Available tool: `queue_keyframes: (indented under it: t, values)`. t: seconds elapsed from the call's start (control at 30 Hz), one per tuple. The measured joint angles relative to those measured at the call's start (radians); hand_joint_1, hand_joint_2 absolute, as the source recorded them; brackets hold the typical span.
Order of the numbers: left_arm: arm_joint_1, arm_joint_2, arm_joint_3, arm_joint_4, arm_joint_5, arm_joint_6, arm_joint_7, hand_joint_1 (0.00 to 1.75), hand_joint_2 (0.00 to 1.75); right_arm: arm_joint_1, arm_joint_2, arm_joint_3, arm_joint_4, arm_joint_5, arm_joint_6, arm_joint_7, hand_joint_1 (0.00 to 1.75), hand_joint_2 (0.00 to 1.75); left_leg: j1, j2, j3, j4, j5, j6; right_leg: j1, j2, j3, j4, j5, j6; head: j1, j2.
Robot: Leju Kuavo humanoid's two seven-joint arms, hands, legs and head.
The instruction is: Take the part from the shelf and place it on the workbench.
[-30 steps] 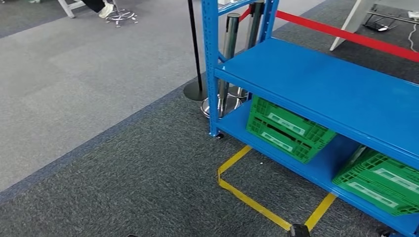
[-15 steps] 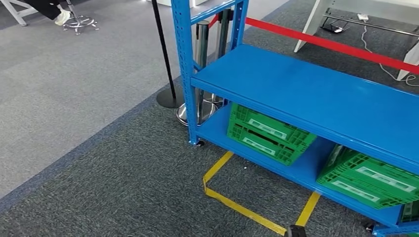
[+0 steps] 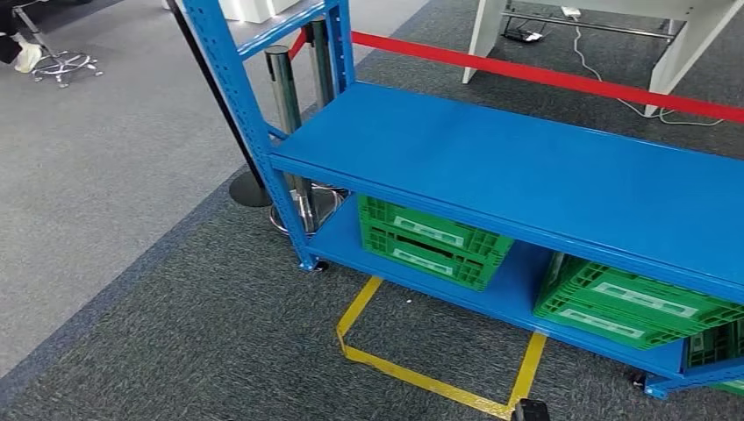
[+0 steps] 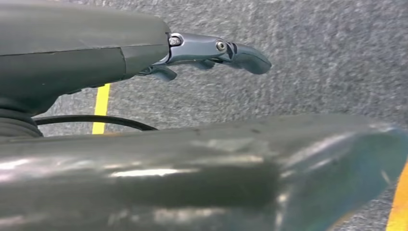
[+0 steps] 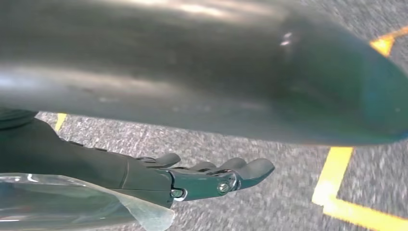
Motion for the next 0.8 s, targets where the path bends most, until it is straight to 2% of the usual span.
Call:
queue_keyframes:
  t: [0.07,0.1,0.13,0.17,0.2,0.23,0.3,0.33,0.37,0.4,0.47,0.53,0.57,0.6,0.63,0.67,0.73,0.8]
  values:
    - [0.001,0.0,0.0,0.0,0.0,0.0,0.0,0.0,0.0,-0.001,0.0,0.0,0.0,0.0,0.0,0.0,0.0,0.0,0.005,-0.013,-0.069,0.117,-0.051,-0.007,-0.002,0.024,0.003,-0.001,-0.002,-0.004,-0.001,0.0]
    - [0.001,0.0,0.0,0.0,0.001,0.0,0.0,0.0,0.0,-0.001,0.0,0.0,0.0,0.0,0.0,0.0,0.0,0.0,0.007,-0.014,-0.095,0.15,-0.062,-0.009,-0.002,0.036,0.005,-0.001,-0.004,-0.005,-0.001,0.0]
    - [0.0,0.0,0.0,0.0,0.001,0.0,0.0,0.0,0.0,0.0,0.0,0.0,0.0,0.0,0.0,0.0,0.0,0.0,0.008,-0.015,-0.107,0.152,-0.051,-0.009,-0.002,0.049,0.008,-0.001,-0.005,-0.005,-0.001,0.0]
    - [0.0,0.0,0.0,0.0,0.001,0.0,0.0,0.0,0.0,0.001,0.0,0.0,0.0,0.0,0.0,0.0,0.0,0.0,0.009,-0.017,-0.103,0.121,-0.02,-0.008,-0.002,0.062,0.011,-0.001,-0.007,-0.004,-0.001,0.0]
    - [0.0,0.0,0.0,0.0,0.001,0.0,0.0,0.0,0.0,0.001,0.0,0.0,0.0,0.0,0.0,0.0,0.0,0.0,0.009,-0.026,-0.087,0.063,0.026,-0.004,-0.003,0.075,0.015,-0.001,-0.008,-0.003,-0.001,0.0]
    - [0.001,0.0,0.0,0.0,0.001,0.0,0.0,0.0,0.0,0.002,0.0,0.0,0.0,0.0,0.0,0.0,0.0,0.0,0.009,-0.049,-0.069,0.001,0.064,0.001,-0.003,0.087,0.017,0.0,-0.009,-0.001,-0.001,0.0]
    - [0.002,0.001,0.0,-0.001,0.0,0.0,0.0,0.0,0.0,0.0,0.0,0.0,0.0,0.0,0.0,0.0,0.0,0.0,0.008,-0.093,-0.045,-0.084,0.094,0.013,-0.005,0.11,0.012,0.001,-0.008,0.008,-0.001,0.0]
    - [0.003,0.001,0.0,-0.002,0.0,0.001,0.0,0.0,0.0,0.001,0.001,0.0,0.0,0.0,0.0,0.0,0.0,0.0,0.007,-0.105,-0.043,-0.097,0.094,0.017,-0.007,0.12,0.008,0.001,-0.008,0.016,-0.001,0.0]
    - [0.004,0.0,0.0,-0.003,0.0,0.002,0.0,0.0,0.0,0.001,0.001,0.0,0.0,0.0,0.0,0.0,0.0,0.0,0.006,-0.1,-0.041,-0.104,0.096,0.021,-0.009,0.131,0.002,0.0,-0.007,0.024,-0.001,0.0]
    - [0.004,-0.001,-0.001,-0.005,0.0,0.004,0.0,0.0,0.0,0.003,0.001,0.0,0.0,0.0,-0.001,0.0,0.0,0.0,0.008,-0.09,-0.038,-0.109,0.108,0.025,-0.009,0.131,-0.002,0.001,-0.008,0.031,0.0,0.0]
    - [0.004,-0.002,-0.004,-0.008,0.0,0.004,0.0,0.0,0.0,0.004,0.0,0.0,0.0,0.0,-0.001,0.0,0.0,0.0,0.012,-0.065,-0.031,-0.122,0.117,0.034,-0.006,0.087,-0.021,0.031,-0.032,0.041,0.005,0.0]
    - [0.005,-0.003,-0.006,-0.009,0.0,0.004,0.0,0.0,0.0,-0.001,0.0,0.0,0.0,0.0,-0.002,0.0,0.0,0.0,0.012,-0.036,-0.029,-0.127,0.118,0.04,-0.006,0.029,-0.069,0.133,-0.094,0.05,0.011,0.0]
    - [0.005,-0.003,-0.006,-0.009,0.0,0.004,0.0,0.0,0.0,-0.003,0.0,0.0,0.0,0.0,-0.002,0.0,0.0,0.0,0.012,-0.021,-0.029,-0.127,0.117,0.041,-0.008,0.02,-0.099,0.196,-0.123,0.055,0.012,0.0]
    - [0.005,-0.003,-0.006,-0.009,0.0,0.004,0.0,0.0,0.0,-0.003,0.0,0.0,0.0,0.0,-0.002,0.0,0.0,0.0,0.011,-0.006,-0.029,-0.127,0.116,0.041,-0.011,0.015,-0.119,0.241,-0.138,0.06,0.012,0.0]
    - [0.005,-0.003,-0.007,-0.009,-0.001,0.004,0.001,0.0,0.0,-0.002,0.0,0.0,0.0,0.0,-0.002,0.0,0.0,0.0,0.012,0.006,-0.029,-0.126,0.115,0.04,-0.013,0.013,-0.123,0.254,-0.135,0.064,0.012,0.0]
    - [0.005,-0.003,-0.007,-0.009,0.0,0.004,0.001,0.0,0.0,0.0,0.0,0.0,0.0,0.0,-0.003,0.0,0.0,0.0,0.012,0.018,-0.028,-0.126,0.114,0.039,-0.016,0.008,-0.109,0.232,-0.116,0.067,0.012,0.0]
    - [0.005,-0.003,-0.009,-0.01,0.0,0.004,0.001,0.0,0.0,0.0,0.0,0.0,0.0,-0.001,-0.004,0.0,0.0,0.0,0.012,0.039,-0.025,-0.122,0.109,0.031,-0.018,-0.023,-0.036,0.104,-0.06,0.07,0.013,0.0]
    - [0.005,-0.002,-0.012,-0.012,0.0,0.004,0.001,0.0,0.0,-0.004,0.0,0.0,0.0,-0.001,-0.004,0.0,0.0,0.0,0.008,0.057,-0.023,-0.117,0.101,0.02,-0.016,-0.051,0.022,0.007,-0.032,0.06,0.011,0.0]
